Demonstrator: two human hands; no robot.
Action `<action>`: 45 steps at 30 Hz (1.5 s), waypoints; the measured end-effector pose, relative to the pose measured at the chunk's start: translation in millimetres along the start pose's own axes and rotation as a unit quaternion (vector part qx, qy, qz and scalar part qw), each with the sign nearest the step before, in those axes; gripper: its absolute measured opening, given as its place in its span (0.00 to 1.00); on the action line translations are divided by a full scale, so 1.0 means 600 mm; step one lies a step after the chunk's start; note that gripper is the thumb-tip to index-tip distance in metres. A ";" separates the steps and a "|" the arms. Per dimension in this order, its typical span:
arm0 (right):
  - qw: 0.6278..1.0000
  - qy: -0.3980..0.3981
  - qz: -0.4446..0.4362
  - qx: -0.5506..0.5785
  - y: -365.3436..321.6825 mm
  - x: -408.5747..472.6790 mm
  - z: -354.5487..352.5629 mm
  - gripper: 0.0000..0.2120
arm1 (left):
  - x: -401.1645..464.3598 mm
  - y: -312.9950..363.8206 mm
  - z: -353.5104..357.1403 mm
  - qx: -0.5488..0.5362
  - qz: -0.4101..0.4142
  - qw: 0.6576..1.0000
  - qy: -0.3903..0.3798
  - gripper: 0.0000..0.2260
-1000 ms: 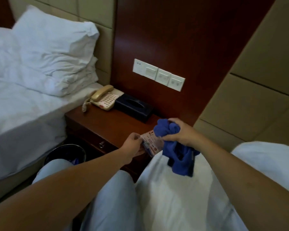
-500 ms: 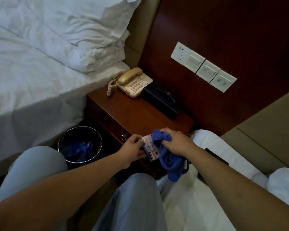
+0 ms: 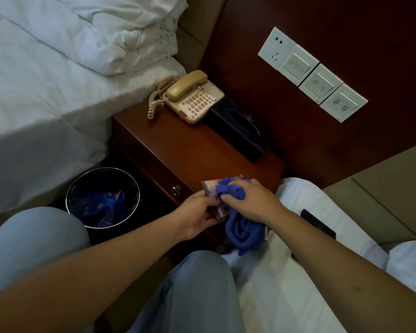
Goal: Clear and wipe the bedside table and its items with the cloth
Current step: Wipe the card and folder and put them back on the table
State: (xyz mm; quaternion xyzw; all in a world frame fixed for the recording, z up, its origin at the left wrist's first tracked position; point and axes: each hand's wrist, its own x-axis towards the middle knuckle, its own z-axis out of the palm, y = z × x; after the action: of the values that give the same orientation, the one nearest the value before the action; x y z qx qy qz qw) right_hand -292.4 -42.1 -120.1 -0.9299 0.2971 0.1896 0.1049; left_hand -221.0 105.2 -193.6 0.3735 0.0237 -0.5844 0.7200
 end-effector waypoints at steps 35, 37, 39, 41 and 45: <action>0.991 0.082 -0.071 -0.076 -0.040 -0.040 -0.026 0.12 | -0.029 0.024 0.004 0.136 0.035 0.988 -0.061 0.16; 0.994 0.082 -0.005 -0.077 -0.013 -0.017 -0.050 0.10 | -0.032 0.027 0.009 0.127 0.036 0.988 -0.073 0.16; 0.992 0.098 0.028 -0.080 -0.009 -0.010 -0.056 0.09 | -0.032 0.030 0.010 0.126 0.043 0.988 -0.081 0.16; 0.989 0.092 -0.011 -0.112 -0.035 -0.026 -0.035 0.11 | -0.031 0.034 0.001 0.121 0.049 0.988 -0.081 0.16; 0.985 0.068 -0.103 -0.122 -0.056 -0.065 -0.015 0.11 | -0.037 0.032 -0.011 0.089 0.017 0.994 -0.062 0.23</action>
State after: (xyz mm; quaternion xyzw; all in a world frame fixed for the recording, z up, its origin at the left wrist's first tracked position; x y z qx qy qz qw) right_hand -299.2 2.0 -92.8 -0.9721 0.1807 0.1491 -0.0108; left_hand -209.0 128.2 -178.1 0.3993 -0.0795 -0.5944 0.6935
